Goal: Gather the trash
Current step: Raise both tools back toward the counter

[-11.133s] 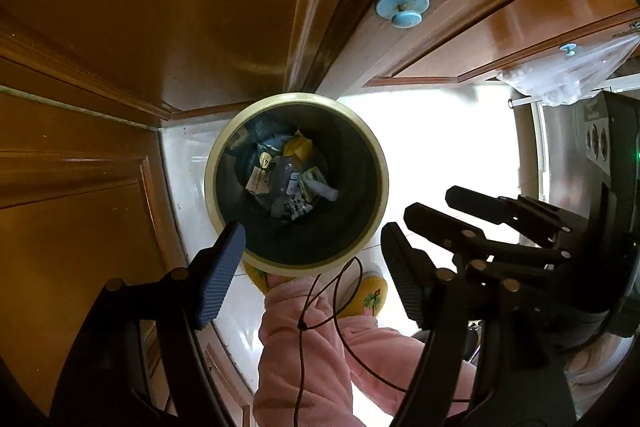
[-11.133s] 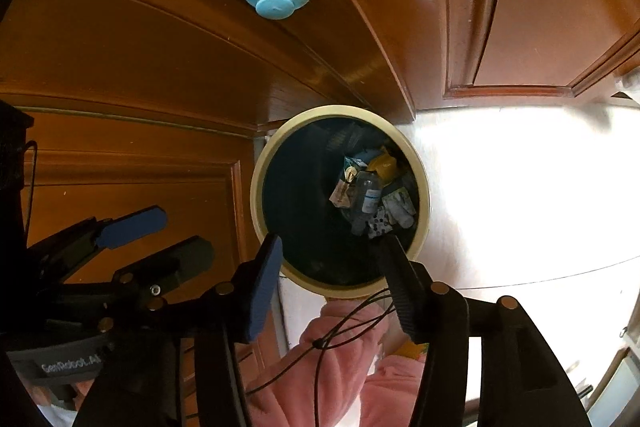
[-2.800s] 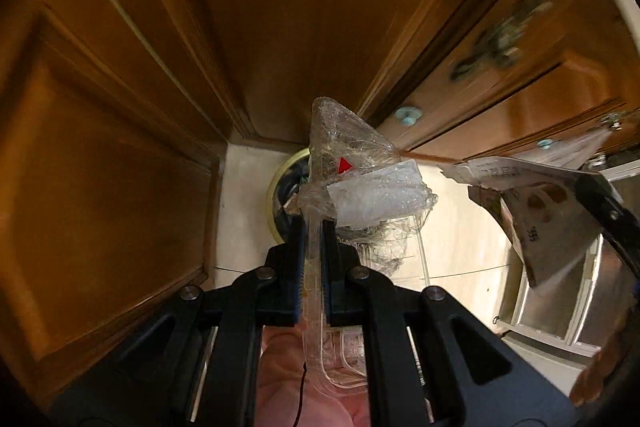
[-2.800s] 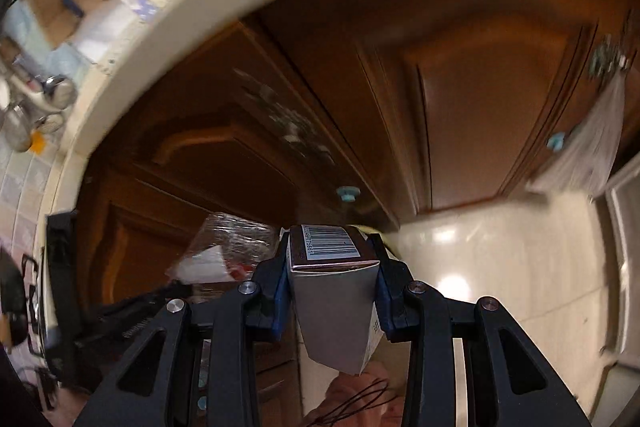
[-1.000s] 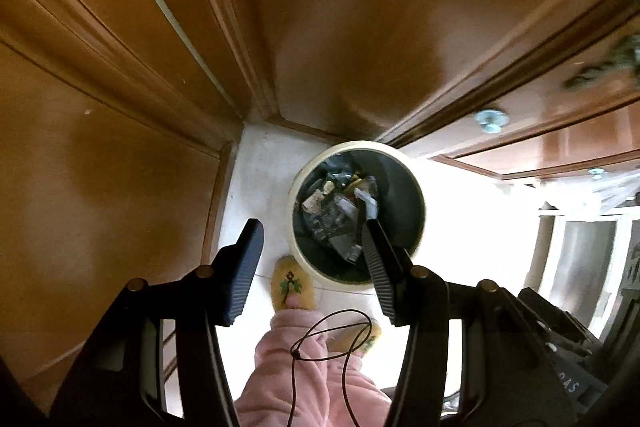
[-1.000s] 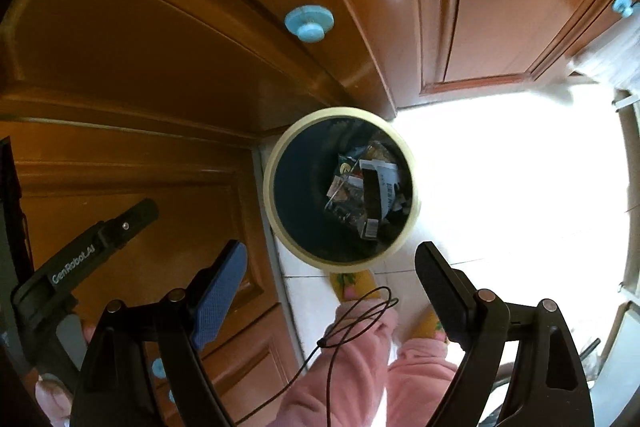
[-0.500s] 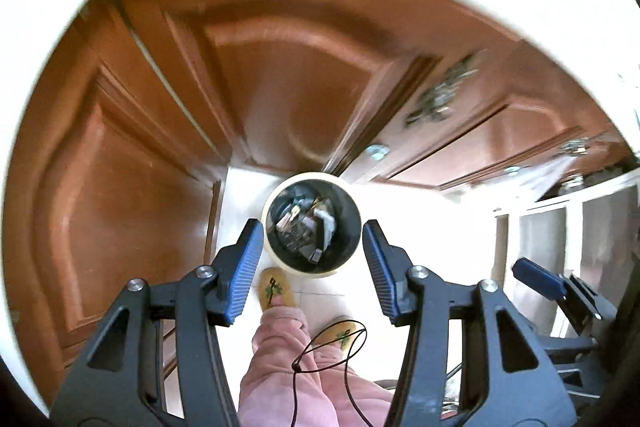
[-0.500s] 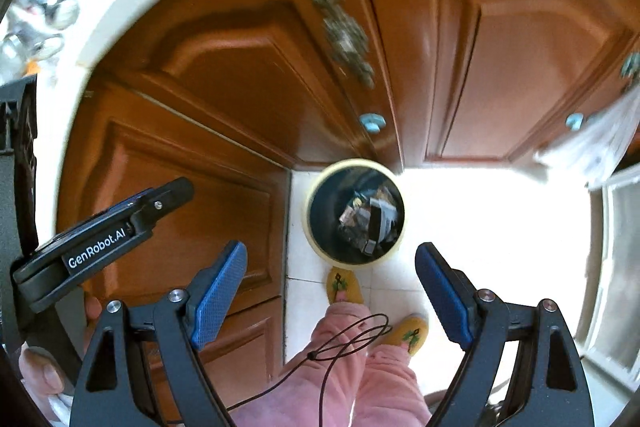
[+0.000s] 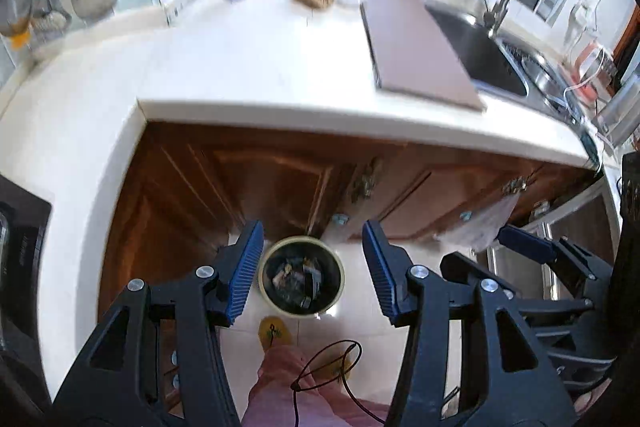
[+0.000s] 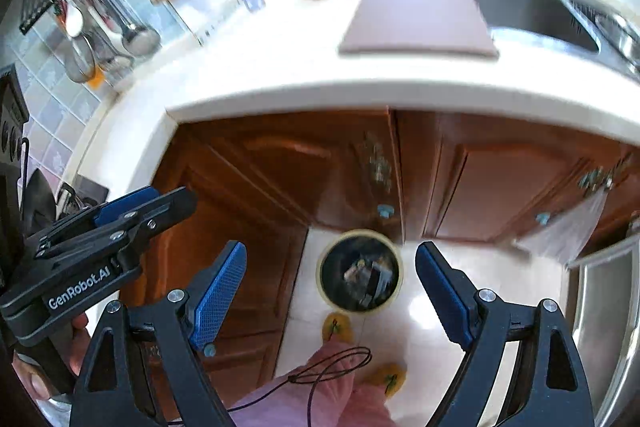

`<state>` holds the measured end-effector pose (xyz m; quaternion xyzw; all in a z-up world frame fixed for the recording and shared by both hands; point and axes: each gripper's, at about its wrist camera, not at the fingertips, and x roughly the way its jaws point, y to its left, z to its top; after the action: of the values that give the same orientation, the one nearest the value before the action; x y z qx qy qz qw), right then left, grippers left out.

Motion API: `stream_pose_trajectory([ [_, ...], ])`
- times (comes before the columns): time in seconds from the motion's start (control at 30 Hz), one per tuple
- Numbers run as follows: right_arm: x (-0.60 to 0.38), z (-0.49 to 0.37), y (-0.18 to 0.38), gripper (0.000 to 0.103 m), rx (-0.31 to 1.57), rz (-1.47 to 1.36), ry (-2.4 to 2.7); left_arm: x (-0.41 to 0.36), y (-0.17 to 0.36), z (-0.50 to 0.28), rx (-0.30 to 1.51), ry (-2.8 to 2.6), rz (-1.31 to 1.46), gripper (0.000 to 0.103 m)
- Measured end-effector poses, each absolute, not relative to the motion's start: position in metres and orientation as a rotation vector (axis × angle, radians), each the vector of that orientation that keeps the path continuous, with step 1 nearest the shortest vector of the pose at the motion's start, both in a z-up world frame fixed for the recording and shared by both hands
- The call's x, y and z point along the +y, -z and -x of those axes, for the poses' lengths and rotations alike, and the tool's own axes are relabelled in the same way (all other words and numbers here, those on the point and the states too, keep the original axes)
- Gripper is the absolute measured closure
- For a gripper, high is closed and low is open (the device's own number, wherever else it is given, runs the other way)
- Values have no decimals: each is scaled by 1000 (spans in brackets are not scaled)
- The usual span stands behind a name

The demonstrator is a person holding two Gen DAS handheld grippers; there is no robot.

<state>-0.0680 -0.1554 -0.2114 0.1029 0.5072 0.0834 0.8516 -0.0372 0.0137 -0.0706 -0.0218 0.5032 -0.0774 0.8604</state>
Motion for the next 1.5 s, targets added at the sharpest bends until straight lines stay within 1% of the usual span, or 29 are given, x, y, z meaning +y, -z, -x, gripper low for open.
stream_pose_trajectory([
  [0.13, -163, 62, 163, 15, 1007, -196, -199, 17, 36, 31, 1011, 153, 60, 55],
  [0.4, -170, 28, 83, 15, 911, -164, -210, 25, -7, -5, 931, 123, 41, 55],
  [0.57, -166, -12, 47, 15, 868, -147, -208, 37, -32, -45, 874, 107, 31, 54],
  [0.83, -149, -96, 7, 15, 813, -78, -196, 60, -51, -136, 844, 93, 23, 48],
  [0.87, -146, -106, 3, 15, 805, -75, -193, 62, -51, -149, 841, 94, 12, 46],
  [0.93, -138, -131, -4, 15, 795, -65, -187, 63, -47, -172, 839, 90, -11, 37],
  [1.0, -132, -155, -8, 15, 793, -51, -165, 65, -41, -196, 824, 80, -31, 34],
  [1.1, -125, -192, -10, 15, 782, -55, -148, 67, -29, -227, 814, 45, -44, 33],
  [1.23, -126, -235, 4, 16, 780, -57, -126, 63, 0, -271, 800, -21, -54, 33],
  [1.37, -130, -288, 27, 29, 815, -27, -161, 54, 34, -300, 805, -69, -29, 33],
  [1.5, -129, -353, 61, 31, 883, 32, -234, 53, 62, -333, 831, -130, 24, 33],
])
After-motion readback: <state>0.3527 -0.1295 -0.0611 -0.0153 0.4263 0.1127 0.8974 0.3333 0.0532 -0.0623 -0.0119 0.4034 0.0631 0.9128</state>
